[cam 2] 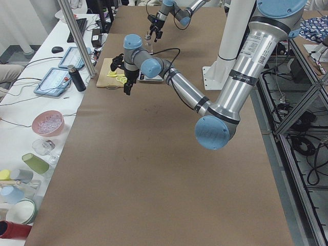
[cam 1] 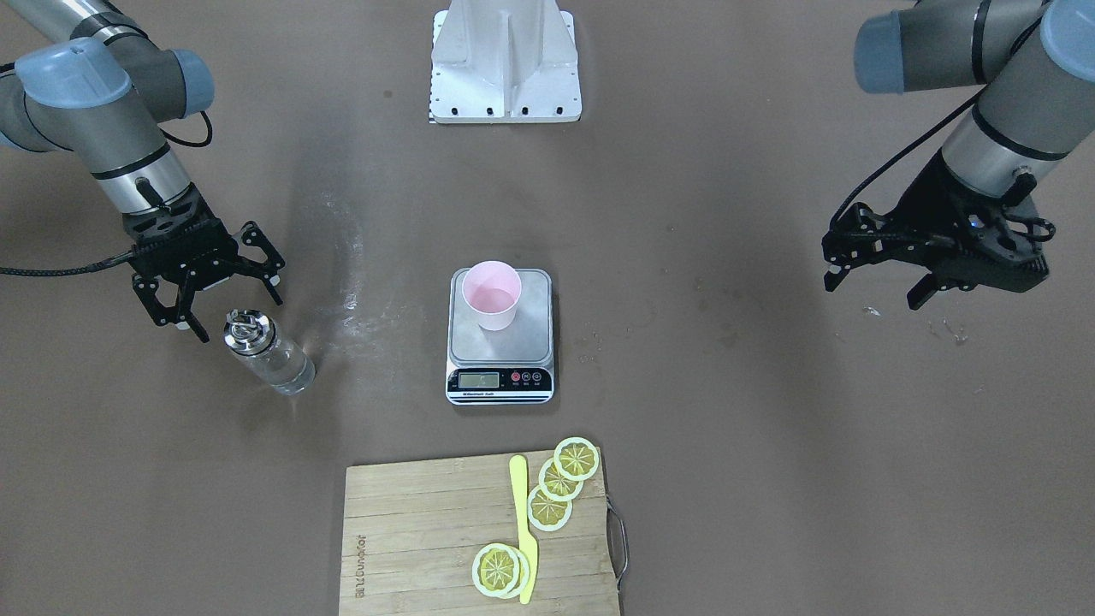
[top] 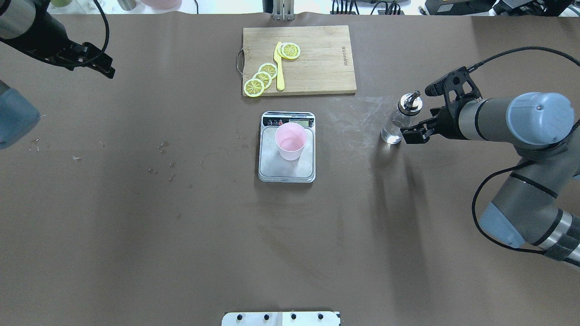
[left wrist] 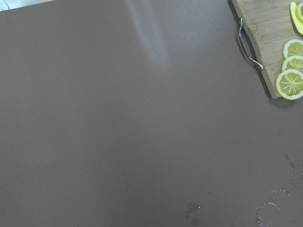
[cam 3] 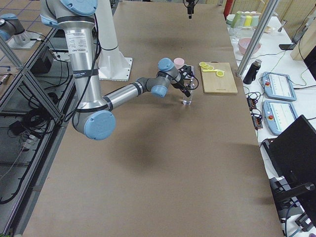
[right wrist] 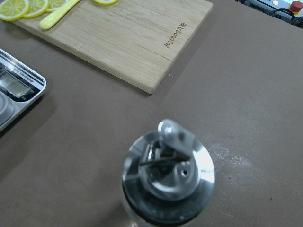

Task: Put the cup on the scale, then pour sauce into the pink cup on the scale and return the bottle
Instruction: 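Lower the right gripper around the glass sauce bottle and close it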

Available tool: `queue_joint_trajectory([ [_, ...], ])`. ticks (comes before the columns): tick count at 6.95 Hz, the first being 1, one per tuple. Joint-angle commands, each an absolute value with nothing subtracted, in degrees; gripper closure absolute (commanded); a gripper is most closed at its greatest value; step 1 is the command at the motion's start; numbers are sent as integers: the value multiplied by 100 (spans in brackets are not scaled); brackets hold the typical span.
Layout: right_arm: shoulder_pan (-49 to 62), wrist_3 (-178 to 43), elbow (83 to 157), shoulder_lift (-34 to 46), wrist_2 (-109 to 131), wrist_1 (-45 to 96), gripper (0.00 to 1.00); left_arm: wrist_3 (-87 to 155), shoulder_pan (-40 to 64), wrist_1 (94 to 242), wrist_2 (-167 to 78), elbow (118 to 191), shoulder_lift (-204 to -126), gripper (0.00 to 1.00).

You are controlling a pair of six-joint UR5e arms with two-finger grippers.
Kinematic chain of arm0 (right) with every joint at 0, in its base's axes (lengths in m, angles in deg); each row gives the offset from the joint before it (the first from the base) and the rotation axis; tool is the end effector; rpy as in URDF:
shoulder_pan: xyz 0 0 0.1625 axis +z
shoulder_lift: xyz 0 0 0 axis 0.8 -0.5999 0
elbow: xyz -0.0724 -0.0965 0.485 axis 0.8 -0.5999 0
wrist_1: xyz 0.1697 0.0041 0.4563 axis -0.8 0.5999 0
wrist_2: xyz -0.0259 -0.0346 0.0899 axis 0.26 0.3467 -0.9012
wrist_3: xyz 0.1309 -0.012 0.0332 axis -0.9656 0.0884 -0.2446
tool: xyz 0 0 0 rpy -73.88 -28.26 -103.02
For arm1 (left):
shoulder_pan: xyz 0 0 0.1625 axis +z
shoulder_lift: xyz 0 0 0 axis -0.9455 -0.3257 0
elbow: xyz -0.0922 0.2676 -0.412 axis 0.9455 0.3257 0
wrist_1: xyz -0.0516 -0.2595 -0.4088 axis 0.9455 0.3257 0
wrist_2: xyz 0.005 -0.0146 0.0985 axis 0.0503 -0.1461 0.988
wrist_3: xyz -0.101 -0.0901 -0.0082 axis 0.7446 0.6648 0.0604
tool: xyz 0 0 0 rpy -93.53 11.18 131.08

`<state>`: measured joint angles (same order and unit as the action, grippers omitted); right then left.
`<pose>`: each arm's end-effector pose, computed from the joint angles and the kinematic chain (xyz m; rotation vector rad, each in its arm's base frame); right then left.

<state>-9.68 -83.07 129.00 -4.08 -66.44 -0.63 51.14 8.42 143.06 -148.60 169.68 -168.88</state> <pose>-0.4230 -0.5494 0.4564 0.7190 -0.8110 -0.3264 0.2778 -0.6533 0.3434 0.3005 0.8538 0.1493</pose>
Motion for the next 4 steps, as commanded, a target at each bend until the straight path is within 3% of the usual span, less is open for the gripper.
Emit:
queue_joint_trajectory([
  [1,-980,-8323,12635,-193,-6549,-63,0,5121,842,14305,-14860,16969,-16889,3],
  [4,-1068,-8340,12582,-114,-6514,-72,0,5138,842,14296,-14851,16986,-16889,3],
])
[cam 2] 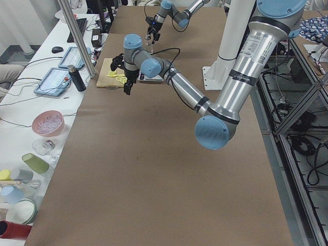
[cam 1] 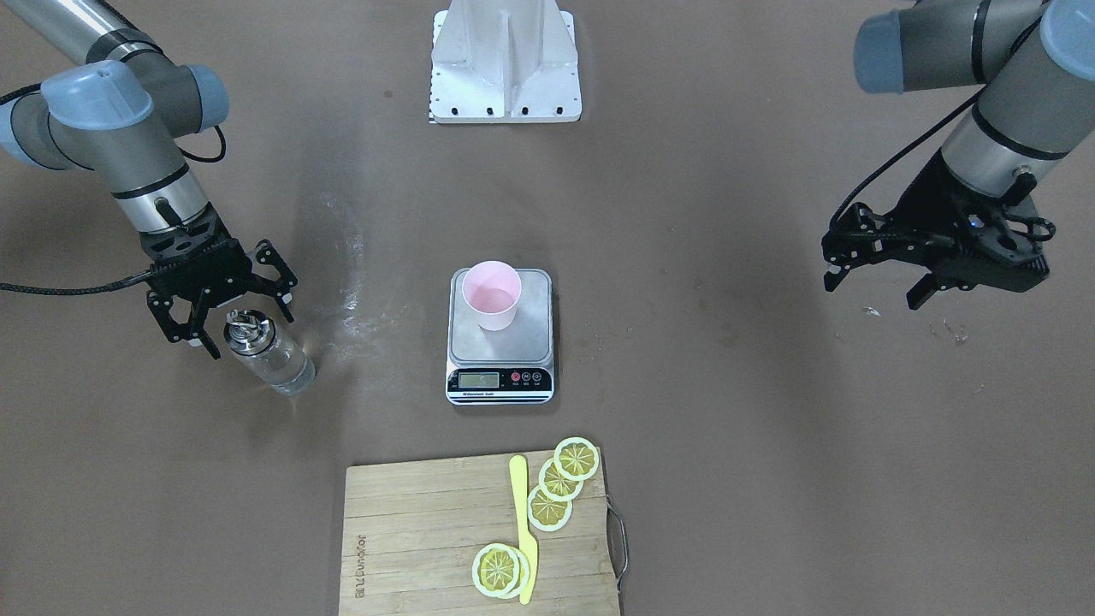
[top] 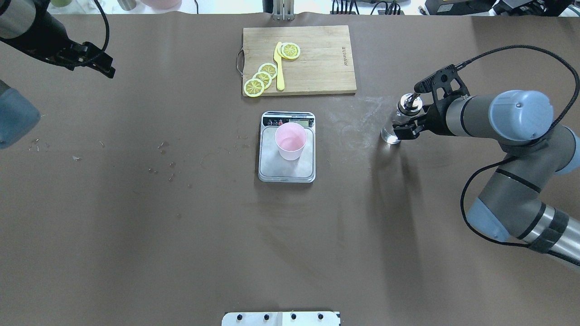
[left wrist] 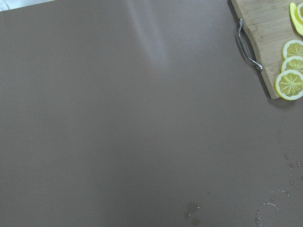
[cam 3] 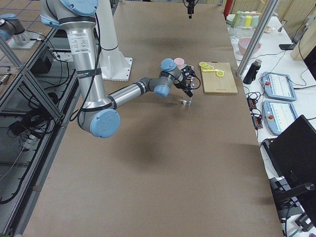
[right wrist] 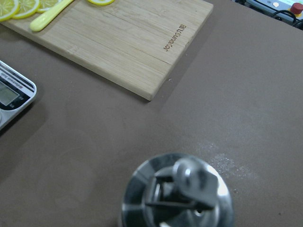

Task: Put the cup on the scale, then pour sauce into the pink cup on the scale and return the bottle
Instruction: 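Lower the right gripper around the glass sauce bottle and close it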

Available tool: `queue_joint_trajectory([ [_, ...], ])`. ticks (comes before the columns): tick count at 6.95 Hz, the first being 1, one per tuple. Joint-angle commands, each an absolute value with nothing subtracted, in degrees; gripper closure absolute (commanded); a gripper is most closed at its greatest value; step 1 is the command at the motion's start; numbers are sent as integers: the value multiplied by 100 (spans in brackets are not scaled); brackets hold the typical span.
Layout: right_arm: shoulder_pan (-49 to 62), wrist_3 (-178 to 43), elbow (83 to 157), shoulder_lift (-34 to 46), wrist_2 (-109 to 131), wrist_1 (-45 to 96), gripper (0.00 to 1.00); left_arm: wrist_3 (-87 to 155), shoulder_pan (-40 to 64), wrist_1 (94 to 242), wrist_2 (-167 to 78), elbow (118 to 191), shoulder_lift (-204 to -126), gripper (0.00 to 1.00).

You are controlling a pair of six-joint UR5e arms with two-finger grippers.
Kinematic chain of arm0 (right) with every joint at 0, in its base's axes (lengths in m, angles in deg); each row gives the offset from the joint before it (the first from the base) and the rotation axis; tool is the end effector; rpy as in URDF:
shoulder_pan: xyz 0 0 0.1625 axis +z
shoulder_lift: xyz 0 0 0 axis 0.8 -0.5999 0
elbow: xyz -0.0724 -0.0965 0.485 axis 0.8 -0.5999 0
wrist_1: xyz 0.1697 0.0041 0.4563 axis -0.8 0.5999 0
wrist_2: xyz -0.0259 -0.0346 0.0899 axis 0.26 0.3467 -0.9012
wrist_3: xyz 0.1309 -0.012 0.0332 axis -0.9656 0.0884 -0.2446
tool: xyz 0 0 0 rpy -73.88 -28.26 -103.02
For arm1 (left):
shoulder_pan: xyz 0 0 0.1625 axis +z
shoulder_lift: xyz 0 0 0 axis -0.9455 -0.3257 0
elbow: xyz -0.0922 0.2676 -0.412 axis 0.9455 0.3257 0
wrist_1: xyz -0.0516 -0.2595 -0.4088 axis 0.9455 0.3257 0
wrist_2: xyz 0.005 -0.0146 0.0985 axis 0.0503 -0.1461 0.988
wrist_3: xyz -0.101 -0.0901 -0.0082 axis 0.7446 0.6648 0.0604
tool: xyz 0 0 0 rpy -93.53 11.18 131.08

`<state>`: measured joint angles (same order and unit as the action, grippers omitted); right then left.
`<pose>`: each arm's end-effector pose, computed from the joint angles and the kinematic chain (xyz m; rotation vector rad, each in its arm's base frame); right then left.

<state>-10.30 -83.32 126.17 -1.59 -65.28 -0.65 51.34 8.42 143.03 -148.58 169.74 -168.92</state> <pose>-0.4438 -0.5623 0.4560 0.7207 -0.7993 -0.3213 0.2777 -0.6532 0.3425 0.3002 0.8545 0.1463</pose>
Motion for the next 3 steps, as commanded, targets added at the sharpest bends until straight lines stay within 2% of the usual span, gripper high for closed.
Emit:
queue_joint_trajectory([
  [1,-1086,-8436,12538,-70,-6514,-98,0,5138,842,14296,-14851,16995,-16889,3],
  [3,-1086,-8858,11542,-70,-6557,-1830,0,5147,842,14296,-14851,16995,-16889,3],
])
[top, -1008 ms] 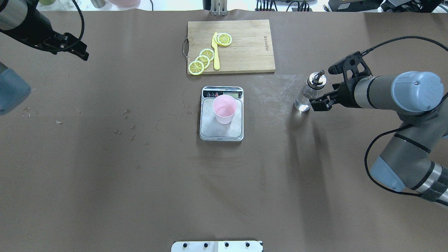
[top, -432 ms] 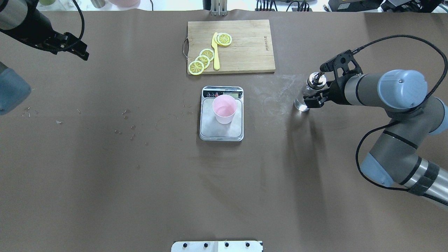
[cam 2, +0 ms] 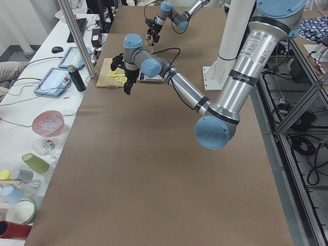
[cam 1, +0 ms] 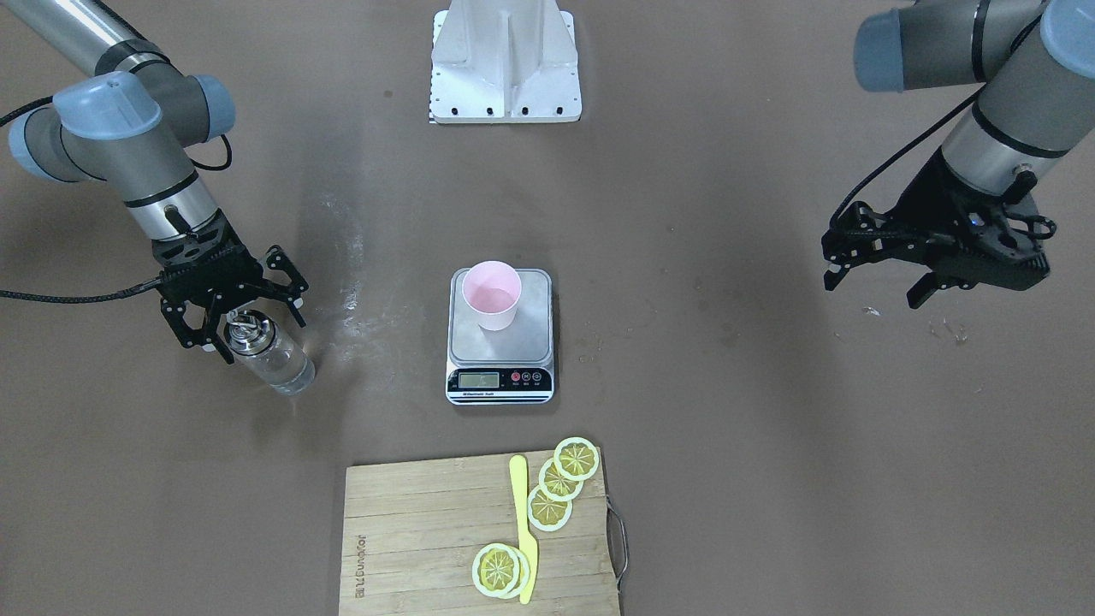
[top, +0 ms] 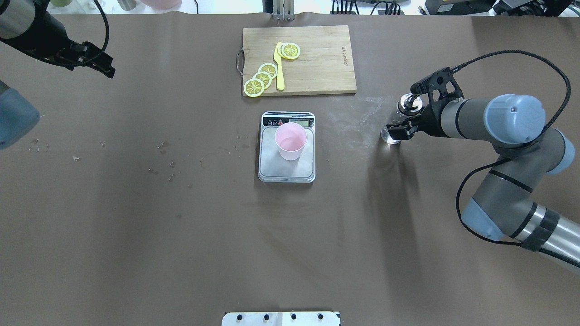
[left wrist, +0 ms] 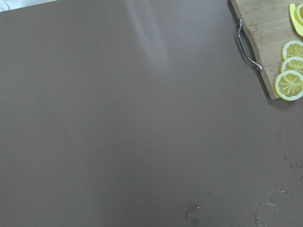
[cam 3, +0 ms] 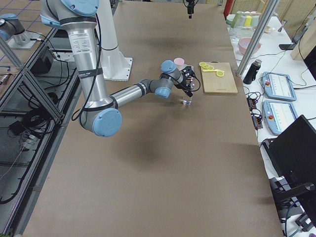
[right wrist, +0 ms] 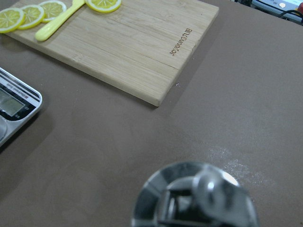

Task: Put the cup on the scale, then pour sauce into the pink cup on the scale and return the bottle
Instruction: 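Lower the right gripper around the glass sauce bottle and close it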

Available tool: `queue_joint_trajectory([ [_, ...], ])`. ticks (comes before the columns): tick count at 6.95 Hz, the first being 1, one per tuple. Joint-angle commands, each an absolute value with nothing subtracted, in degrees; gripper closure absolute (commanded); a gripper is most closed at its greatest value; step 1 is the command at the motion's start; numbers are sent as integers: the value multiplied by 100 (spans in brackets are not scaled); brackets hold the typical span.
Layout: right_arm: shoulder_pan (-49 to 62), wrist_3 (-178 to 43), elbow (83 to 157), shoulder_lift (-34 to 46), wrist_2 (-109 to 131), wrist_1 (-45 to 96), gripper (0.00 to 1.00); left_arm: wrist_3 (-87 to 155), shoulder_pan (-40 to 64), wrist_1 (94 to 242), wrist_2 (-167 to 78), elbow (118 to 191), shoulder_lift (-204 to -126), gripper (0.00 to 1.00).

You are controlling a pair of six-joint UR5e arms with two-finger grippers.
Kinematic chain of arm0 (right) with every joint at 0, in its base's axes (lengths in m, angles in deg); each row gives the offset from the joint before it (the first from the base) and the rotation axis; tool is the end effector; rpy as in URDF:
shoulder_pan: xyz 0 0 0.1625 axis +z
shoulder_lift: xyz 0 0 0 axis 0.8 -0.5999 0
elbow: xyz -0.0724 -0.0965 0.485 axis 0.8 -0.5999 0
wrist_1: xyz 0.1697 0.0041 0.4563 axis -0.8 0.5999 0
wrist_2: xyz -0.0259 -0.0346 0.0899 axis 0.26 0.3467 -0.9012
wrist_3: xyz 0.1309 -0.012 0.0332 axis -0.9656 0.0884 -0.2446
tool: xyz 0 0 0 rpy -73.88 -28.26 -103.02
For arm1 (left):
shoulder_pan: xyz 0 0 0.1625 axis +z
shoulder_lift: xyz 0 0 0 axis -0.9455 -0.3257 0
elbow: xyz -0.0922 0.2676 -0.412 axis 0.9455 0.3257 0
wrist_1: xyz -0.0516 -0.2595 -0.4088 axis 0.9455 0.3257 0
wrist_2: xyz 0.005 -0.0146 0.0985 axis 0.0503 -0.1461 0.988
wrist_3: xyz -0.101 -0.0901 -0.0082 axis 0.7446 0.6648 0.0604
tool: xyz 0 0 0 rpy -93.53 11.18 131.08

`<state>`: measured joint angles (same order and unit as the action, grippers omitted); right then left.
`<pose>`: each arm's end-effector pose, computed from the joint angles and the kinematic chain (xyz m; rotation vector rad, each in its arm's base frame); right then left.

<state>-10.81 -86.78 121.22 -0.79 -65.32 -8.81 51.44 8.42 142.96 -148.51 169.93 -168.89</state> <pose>-0.4608 -0.5692 0.4749 0.7450 -0.8682 -0.2784 0.2771 -0.6523 0.3414 0.3015 0.8545 0.1448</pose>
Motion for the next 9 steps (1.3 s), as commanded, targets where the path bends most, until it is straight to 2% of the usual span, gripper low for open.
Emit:
queue_joint_trajectory([
  [1,-1069,-8859,11449,-78,-6618,-1908,0,5147,842,14296,-14842,16995,-16889,3],
  [6,-1051,-8876,11492,36,-6610,-1891,0,5173,842,14296,-14842,16995,-16889,3],
  [9,-1051,-8876,11492,62,-6619,-1900,7,5182,850,14296,-14834,16986,-16898,3],
])
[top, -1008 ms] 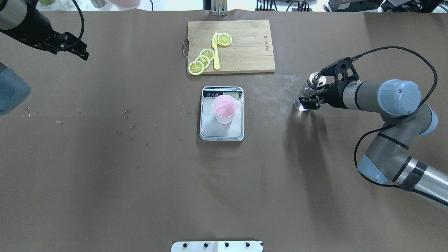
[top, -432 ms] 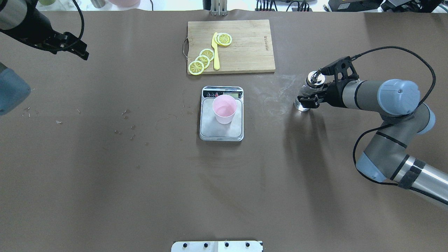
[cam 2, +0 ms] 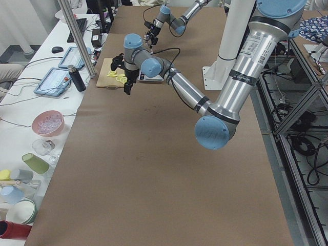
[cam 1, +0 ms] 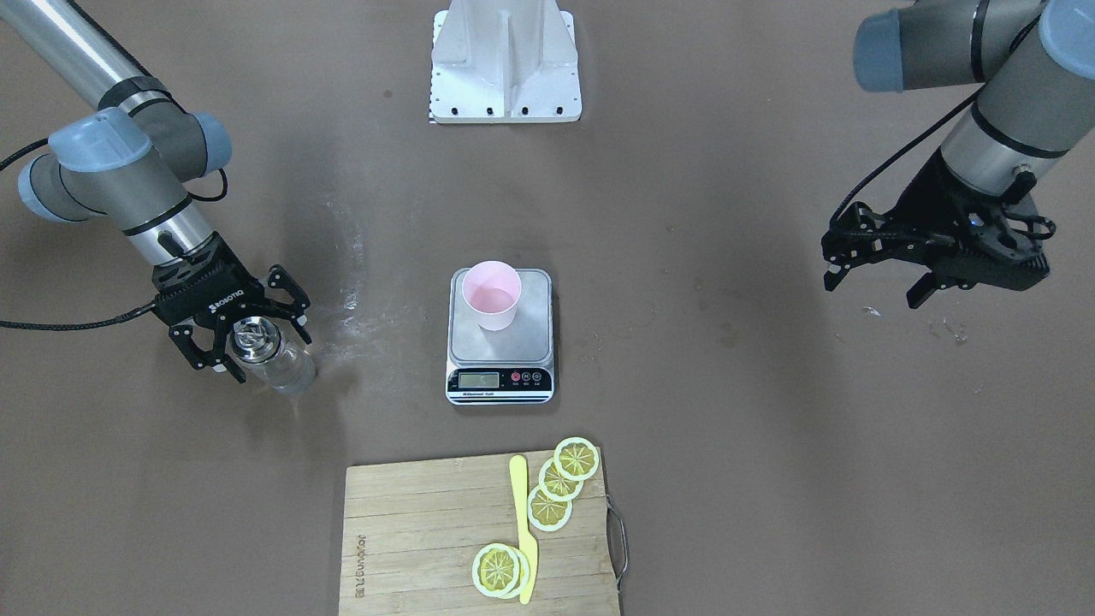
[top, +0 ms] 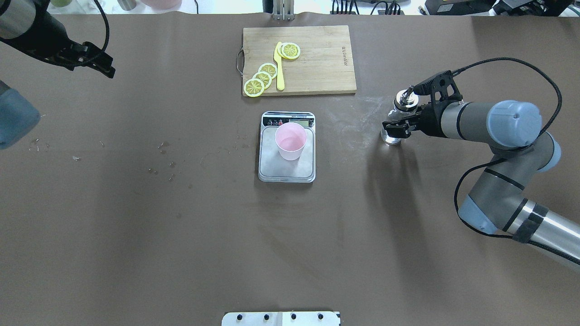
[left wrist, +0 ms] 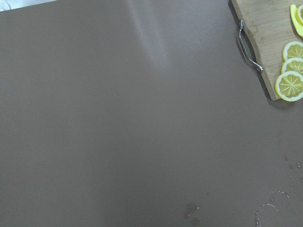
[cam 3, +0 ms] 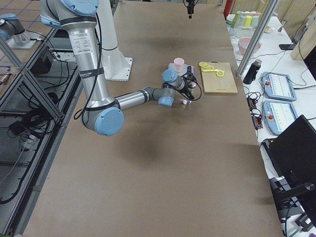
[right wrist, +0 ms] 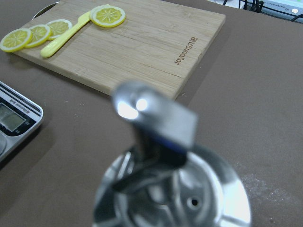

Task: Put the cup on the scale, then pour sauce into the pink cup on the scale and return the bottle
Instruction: 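Lower the right gripper around the glass sauce bottle and close it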

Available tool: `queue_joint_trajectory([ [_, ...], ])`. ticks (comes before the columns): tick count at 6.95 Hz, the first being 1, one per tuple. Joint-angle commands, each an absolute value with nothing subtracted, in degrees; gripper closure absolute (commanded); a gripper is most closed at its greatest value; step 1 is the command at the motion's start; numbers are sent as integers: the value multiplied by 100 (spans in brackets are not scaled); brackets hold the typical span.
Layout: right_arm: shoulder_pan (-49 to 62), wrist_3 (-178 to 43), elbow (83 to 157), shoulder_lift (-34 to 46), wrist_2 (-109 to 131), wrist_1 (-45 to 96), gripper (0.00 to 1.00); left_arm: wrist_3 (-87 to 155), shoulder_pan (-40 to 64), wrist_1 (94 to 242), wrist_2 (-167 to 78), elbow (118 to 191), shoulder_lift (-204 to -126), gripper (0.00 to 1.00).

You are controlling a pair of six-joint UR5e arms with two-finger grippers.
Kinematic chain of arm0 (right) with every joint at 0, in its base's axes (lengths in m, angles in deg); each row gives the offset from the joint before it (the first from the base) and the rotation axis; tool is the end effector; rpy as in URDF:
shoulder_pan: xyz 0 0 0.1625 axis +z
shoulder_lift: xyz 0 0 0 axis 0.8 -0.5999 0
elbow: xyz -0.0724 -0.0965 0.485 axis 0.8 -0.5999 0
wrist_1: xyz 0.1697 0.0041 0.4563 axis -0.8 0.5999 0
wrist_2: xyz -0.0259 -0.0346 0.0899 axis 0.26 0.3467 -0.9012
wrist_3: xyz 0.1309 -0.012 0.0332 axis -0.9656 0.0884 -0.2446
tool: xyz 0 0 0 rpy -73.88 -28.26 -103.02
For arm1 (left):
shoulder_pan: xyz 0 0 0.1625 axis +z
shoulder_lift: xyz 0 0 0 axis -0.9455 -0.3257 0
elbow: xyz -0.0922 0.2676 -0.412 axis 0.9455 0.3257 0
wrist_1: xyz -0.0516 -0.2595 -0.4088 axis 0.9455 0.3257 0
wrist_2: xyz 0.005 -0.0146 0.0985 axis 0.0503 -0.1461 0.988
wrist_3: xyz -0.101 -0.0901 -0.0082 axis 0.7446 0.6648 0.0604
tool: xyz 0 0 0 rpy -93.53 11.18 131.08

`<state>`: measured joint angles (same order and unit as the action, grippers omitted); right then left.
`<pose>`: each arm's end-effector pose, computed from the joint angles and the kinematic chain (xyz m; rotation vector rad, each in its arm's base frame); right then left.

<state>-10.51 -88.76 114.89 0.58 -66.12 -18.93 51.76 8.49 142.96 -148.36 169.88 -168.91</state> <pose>-0.4724 -0.5825 0.4965 0.7914 -0.9458 -0.2561 0.2778 -0.6525 0.3418 0.2995 0.8532 0.1396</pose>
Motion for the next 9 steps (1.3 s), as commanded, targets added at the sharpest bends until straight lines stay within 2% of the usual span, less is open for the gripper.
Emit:
queue_joint_trajectory([
  [1,-1051,-8876,11492,62,-6619,-1900,8,5191,859,14296,-14834,16986,-16898,3],
  [2,-1042,-8868,11492,54,-6619,-1900,16,5191,859,14296,-14834,16978,-16898,3],
  [5,-1051,-8876,11492,62,-6619,-1918,54,5191,877,14296,-14816,16934,-16907,3],
  [6,-1051,-8876,11492,62,-6619,-1918,83,5191,877,14296,-14816,16934,-16907,3],
  [7,-1051,-8868,11509,62,-6628,-1909,100,5191,877,14296,-14816,16934,-16907,3],
  [9,-885,-8859,11675,167,-6943,-1368,100,5191,877,14296,-14816,16934,-16907,3],
])
